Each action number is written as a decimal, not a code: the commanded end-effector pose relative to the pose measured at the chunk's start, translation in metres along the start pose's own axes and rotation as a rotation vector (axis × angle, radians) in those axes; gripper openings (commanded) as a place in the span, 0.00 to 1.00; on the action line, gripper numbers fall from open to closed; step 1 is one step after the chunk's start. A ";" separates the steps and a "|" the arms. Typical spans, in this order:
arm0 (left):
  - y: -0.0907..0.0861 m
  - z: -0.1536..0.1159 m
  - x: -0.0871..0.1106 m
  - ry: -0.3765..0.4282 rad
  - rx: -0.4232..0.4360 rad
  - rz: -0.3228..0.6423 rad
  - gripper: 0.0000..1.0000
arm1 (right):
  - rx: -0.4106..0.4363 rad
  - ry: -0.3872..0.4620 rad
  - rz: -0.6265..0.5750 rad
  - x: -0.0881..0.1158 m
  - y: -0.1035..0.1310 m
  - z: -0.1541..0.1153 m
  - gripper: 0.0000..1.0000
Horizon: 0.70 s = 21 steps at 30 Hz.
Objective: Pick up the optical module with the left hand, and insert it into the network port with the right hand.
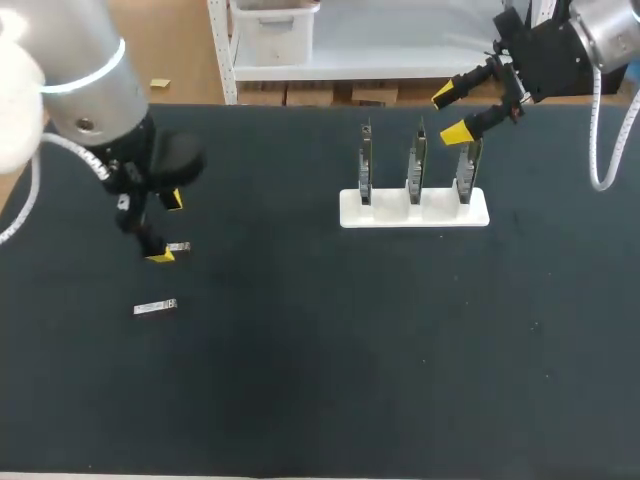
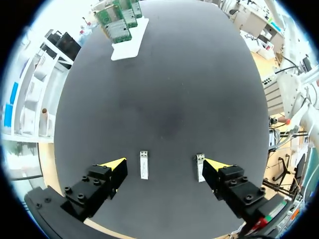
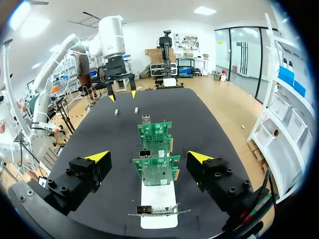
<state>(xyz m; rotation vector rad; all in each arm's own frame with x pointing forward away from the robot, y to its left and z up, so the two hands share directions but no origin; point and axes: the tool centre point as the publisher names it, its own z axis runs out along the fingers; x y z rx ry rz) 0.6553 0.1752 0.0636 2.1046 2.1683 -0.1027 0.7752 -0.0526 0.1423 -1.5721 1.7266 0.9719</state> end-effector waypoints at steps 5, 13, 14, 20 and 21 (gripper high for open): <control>-0.001 0.010 0.017 0.010 0.008 -0.021 1.00 | 0.003 0.000 0.000 0.000 0.001 0.000 1.00; -0.001 0.025 0.025 0.046 0.031 -0.046 1.00 | 0.003 0.000 0.000 0.000 0.001 0.000 1.00; 0.000 0.026 0.024 0.053 0.031 -0.050 1.00 | 0.003 0.000 0.000 0.000 0.001 0.000 1.00; 0.003 0.032 0.024 0.074 0.028 -0.064 1.00 | 0.003 0.000 0.000 0.000 0.001 0.000 1.00; 0.004 0.033 0.024 0.077 0.027 -0.067 1.00 | 0.003 0.000 0.000 0.000 0.001 0.000 1.00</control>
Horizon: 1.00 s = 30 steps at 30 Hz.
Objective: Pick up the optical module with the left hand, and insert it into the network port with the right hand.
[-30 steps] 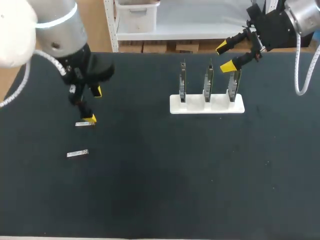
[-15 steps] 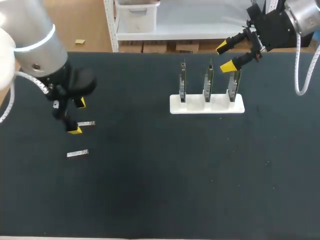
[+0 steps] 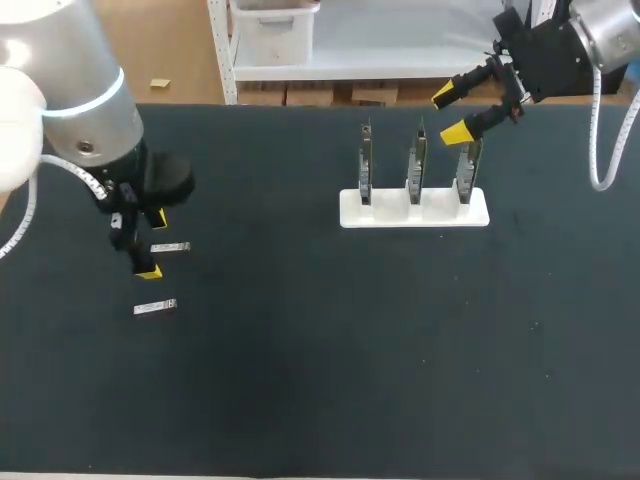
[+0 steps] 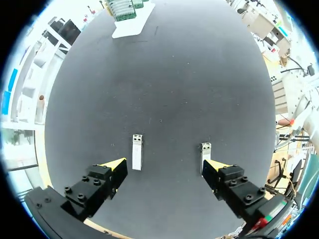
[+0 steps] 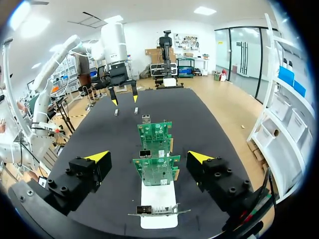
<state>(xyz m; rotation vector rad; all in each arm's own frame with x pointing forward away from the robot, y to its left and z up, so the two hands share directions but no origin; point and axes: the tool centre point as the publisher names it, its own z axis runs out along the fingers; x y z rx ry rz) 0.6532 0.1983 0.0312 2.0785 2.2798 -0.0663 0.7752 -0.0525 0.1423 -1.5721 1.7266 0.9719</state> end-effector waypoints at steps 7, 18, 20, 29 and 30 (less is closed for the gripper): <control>0.013 0.012 -0.005 0.025 -0.005 -0.011 1.00 | 0.003 0.000 0.000 0.000 0.001 0.000 1.00; 0.017 0.021 0.009 0.045 -0.020 -0.076 1.00 | 0.003 0.000 0.000 0.000 0.001 0.000 1.00; 0.017 0.023 0.011 0.048 -0.019 -0.084 1.00 | 0.003 0.000 0.000 0.000 0.001 0.000 1.00; 0.022 0.033 0.016 0.017 0.004 -0.097 1.00 | 0.003 0.000 0.000 0.000 0.001 0.000 1.00; 0.023 0.033 0.016 0.015 0.007 -0.097 1.00 | 0.003 0.000 0.000 0.000 0.001 0.000 1.00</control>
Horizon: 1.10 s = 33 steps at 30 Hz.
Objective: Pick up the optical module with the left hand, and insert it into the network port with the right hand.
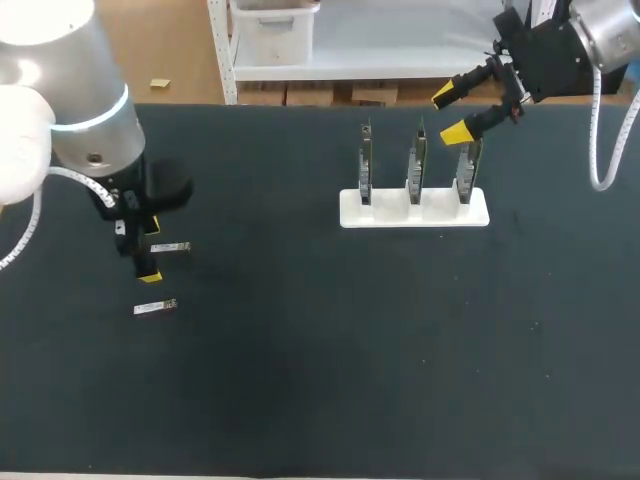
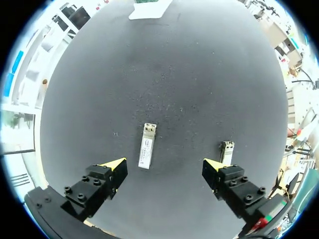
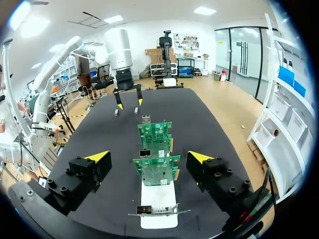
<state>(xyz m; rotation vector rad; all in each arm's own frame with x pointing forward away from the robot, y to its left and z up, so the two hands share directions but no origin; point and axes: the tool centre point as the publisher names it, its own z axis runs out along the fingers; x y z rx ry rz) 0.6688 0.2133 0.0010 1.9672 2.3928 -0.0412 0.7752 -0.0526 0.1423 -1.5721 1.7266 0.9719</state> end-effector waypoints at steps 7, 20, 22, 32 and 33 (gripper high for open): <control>0.011 0.006 -0.003 -0.011 0.029 0.029 1.00 | 0.003 0.000 0.000 0.000 0.001 0.000 1.00; 0.013 0.013 -0.004 0.019 0.060 0.073 1.00 | 0.003 0.000 0.000 0.000 0.001 0.000 1.00; 0.013 0.014 -0.004 0.026 0.063 0.078 1.00 | 0.003 0.000 0.000 0.000 0.001 0.000 1.00; 0.011 0.018 -0.002 0.039 0.062 0.091 1.00 | 0.003 0.000 0.000 0.000 0.001 0.000 1.00; 0.011 0.019 -0.002 0.037 0.060 0.090 1.00 | 0.003 0.000 0.000 0.000 0.001 0.000 1.00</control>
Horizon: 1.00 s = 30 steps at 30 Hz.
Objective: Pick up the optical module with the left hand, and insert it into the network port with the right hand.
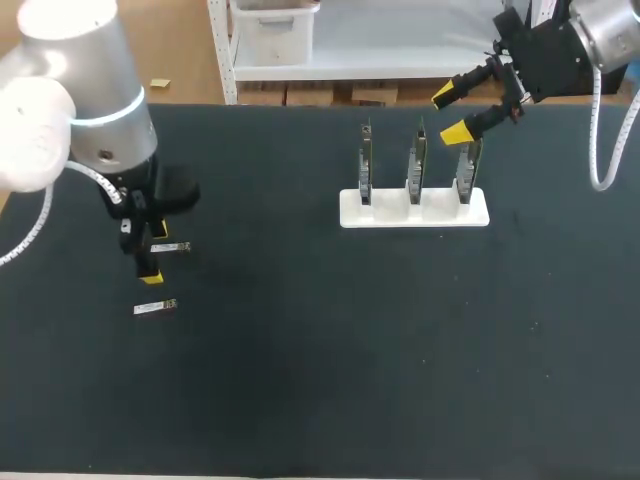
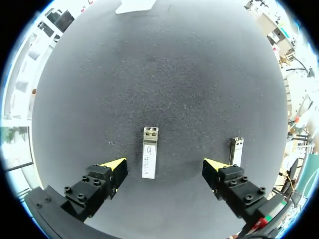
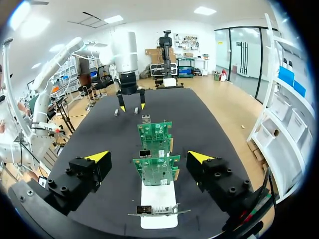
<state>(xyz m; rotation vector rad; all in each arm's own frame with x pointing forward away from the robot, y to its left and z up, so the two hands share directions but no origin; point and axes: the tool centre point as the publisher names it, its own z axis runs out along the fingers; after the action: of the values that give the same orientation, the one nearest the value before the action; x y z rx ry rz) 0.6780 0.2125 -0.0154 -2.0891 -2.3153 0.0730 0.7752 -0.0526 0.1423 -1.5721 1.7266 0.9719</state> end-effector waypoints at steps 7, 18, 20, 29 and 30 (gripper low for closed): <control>0.001 0.004 0.000 -0.002 -0.002 0.003 1.00 | 0.003 0.000 0.000 0.000 0.001 0.000 1.00; 0.002 0.006 0.000 -0.002 -0.013 -0.001 0.24 | 0.003 0.000 0.000 0.000 0.001 0.000 1.00; 0.003 0.006 0.000 -0.001 -0.015 -0.001 0.10 | 0.003 0.000 0.000 0.000 0.001 0.000 1.00; 0.003 0.005 -0.002 -0.015 -0.014 0.000 0.00 | 0.003 0.000 0.000 0.000 0.001 0.000 1.00; 0.004 0.005 -0.002 -0.016 -0.015 -0.001 0.00 | 0.003 0.000 0.000 0.000 0.001 0.000 1.00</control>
<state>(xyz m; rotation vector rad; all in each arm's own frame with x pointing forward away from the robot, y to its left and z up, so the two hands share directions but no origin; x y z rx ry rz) 0.6811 0.2101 -0.0191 -2.0993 -2.3330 0.0696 0.7752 -0.0526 0.1423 -1.5721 1.7266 0.9718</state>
